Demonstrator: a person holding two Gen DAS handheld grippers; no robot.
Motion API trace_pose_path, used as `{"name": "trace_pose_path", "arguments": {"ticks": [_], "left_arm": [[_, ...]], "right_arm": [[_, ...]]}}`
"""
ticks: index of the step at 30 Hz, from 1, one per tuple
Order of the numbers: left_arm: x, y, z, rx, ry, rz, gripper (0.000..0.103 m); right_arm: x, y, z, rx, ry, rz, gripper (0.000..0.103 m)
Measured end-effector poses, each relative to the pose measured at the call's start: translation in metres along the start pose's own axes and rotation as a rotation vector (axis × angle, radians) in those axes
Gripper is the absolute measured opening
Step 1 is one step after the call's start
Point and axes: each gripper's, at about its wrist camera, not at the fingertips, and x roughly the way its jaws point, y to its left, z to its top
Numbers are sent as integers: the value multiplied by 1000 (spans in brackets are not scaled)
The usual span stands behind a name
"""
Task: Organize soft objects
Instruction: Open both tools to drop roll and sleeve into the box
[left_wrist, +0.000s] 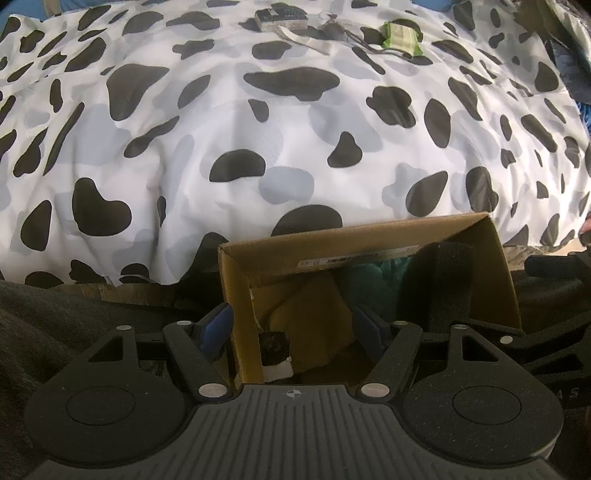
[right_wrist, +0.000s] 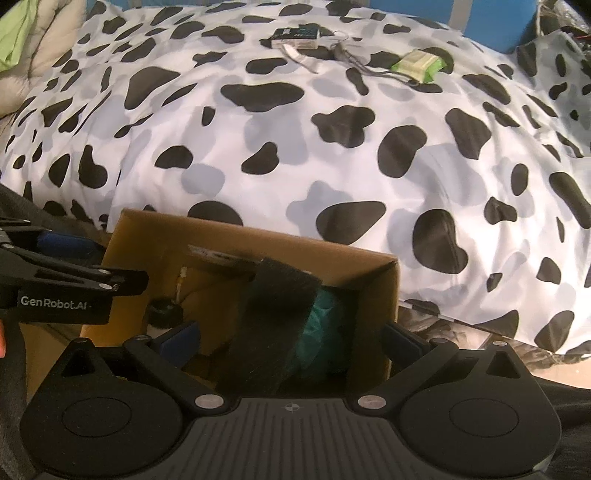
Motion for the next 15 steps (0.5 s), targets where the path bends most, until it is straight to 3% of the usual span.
{"name": "trace_pose_path", "arguments": {"ticks": [7,15], "left_arm": [[-10,1,2,-20,-80,9,70],[-29,-1,5,-25,-231,31,70]], "right_arm": [[-8,-6,3,28,-64,-51,103],[-24,-17,7,78,-191,-136,103]]}}
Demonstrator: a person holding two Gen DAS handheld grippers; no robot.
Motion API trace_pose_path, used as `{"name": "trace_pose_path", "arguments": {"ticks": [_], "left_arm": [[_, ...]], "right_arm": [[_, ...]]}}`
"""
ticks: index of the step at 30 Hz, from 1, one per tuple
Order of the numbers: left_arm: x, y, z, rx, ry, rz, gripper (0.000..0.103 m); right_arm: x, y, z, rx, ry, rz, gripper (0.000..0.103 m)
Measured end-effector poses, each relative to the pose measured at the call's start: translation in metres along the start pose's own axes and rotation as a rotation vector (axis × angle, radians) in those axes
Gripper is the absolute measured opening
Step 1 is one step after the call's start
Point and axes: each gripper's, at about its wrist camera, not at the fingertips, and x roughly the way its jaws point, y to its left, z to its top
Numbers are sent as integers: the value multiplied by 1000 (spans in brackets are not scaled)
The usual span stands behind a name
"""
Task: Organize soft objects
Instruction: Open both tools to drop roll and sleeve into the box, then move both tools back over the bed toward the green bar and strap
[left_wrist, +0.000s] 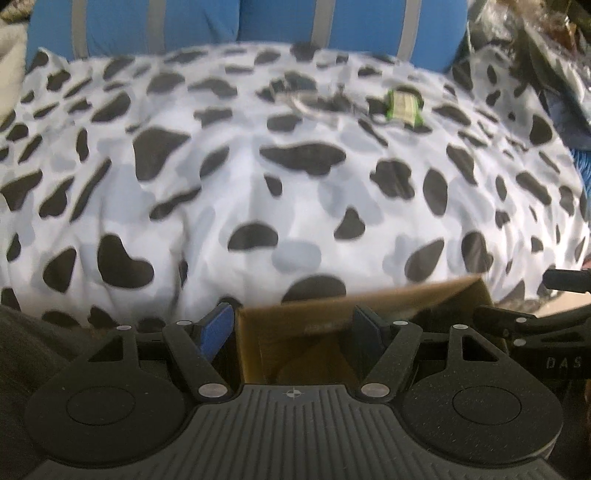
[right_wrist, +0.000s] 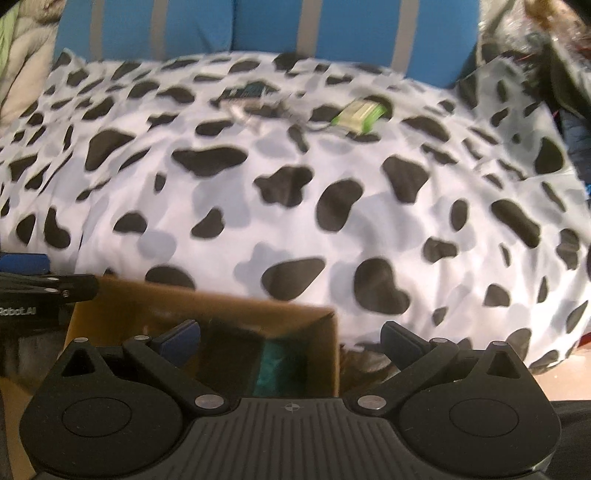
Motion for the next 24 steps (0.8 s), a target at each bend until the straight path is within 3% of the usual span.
{"name": "trace_pose_path", "arguments": {"ticks": [10,24], "left_arm": [[-19,-5,4,19,-163,15,70],[-23,-6,4,21,-197,0,70]], "right_arm": [[-20,-12,6,46,-147,-34,103],[-24,-15,8,56,-184,-34,103]]}}
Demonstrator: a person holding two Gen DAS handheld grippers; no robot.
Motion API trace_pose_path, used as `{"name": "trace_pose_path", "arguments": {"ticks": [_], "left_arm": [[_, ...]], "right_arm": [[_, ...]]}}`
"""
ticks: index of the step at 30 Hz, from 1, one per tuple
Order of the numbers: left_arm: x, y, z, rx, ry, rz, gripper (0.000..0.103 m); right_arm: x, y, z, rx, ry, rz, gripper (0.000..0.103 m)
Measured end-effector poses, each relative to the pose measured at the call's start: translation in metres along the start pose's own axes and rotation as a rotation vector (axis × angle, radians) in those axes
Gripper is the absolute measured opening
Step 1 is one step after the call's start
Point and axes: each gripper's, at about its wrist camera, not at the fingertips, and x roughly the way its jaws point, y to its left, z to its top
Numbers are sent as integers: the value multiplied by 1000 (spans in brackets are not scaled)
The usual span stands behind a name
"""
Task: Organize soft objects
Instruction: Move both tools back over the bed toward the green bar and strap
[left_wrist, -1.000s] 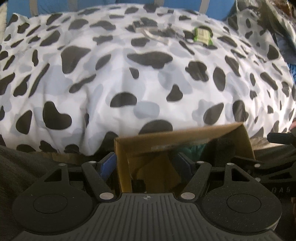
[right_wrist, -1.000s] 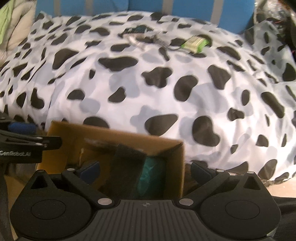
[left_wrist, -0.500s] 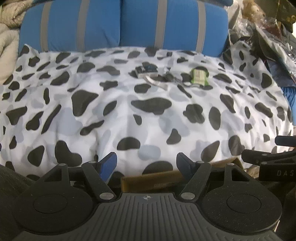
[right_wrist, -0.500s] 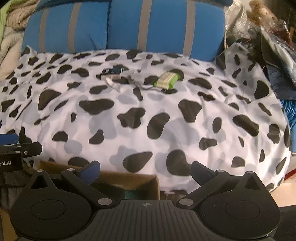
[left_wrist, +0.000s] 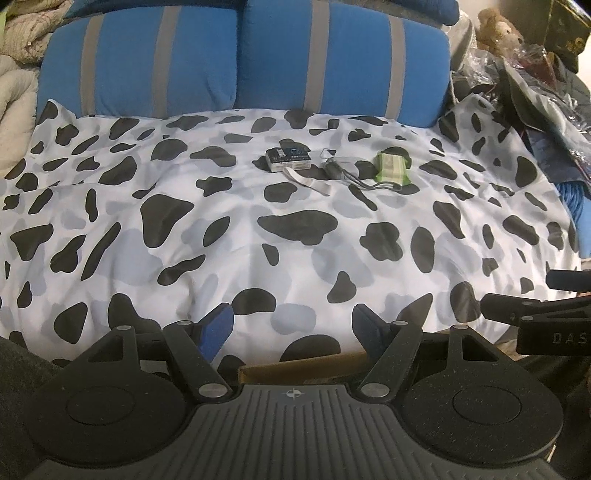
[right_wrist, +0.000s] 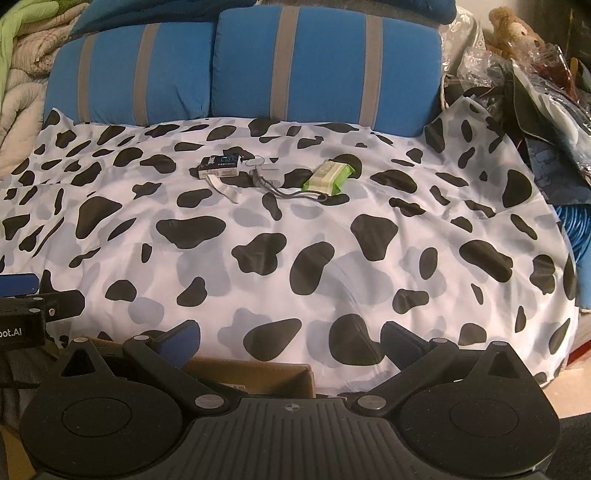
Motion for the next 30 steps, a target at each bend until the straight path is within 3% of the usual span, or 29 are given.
{"name": "trace_pose_path", "arguments": {"ticks": [30], "left_arm": [[34,1,37,76,-69,-10,70]], "right_arm": [[35,-34,47,40,-53,22,103]]}}
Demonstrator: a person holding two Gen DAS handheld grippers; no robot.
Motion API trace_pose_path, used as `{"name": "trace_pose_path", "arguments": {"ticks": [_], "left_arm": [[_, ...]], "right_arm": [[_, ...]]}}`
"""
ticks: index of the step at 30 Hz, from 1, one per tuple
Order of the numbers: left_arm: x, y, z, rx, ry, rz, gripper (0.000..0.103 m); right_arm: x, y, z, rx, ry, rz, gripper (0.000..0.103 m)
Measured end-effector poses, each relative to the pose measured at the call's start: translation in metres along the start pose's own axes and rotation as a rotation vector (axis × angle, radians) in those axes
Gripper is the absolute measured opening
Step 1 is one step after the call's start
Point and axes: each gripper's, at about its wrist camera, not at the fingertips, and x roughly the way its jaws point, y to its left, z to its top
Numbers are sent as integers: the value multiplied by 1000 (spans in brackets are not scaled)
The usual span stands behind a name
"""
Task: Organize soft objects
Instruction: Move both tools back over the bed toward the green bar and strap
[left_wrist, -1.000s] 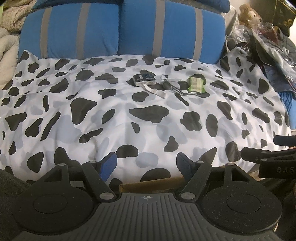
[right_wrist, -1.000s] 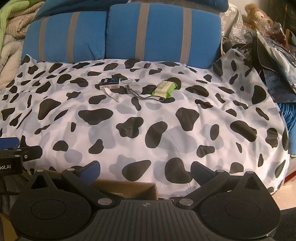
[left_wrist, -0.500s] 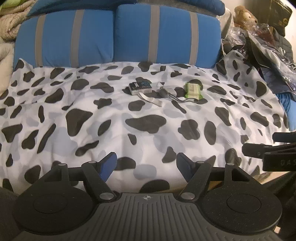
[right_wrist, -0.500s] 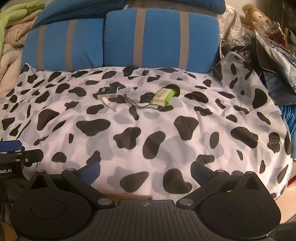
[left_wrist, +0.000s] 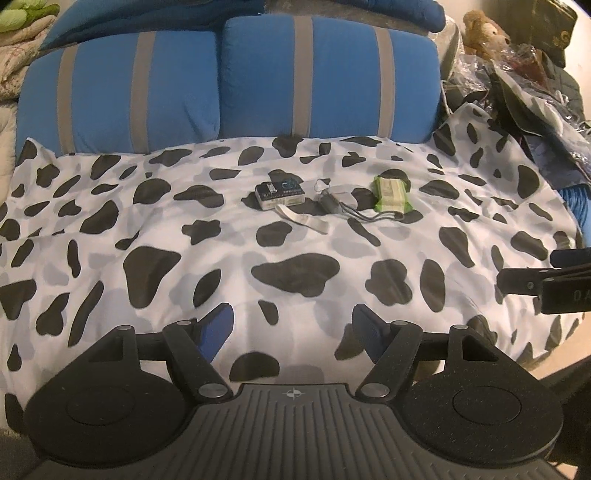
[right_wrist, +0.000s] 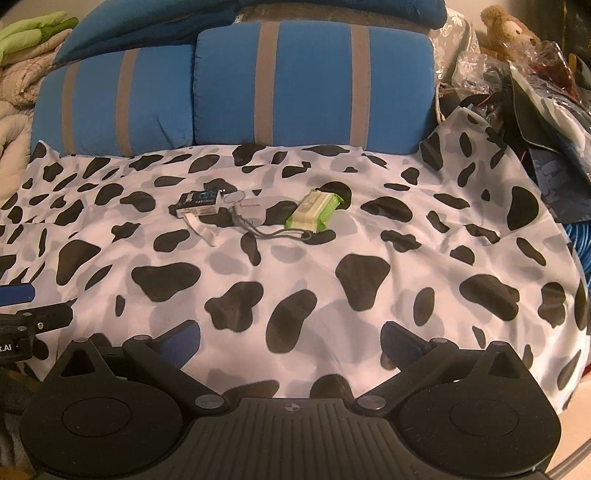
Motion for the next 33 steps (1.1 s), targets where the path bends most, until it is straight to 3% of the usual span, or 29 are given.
{"name": "trace_pose_path", "arguments": {"ticks": [33], "left_arm": [[104,10,60,9,52,-14,70]], "right_arm": [[87,-31,67,6,23,-9,103]]}}
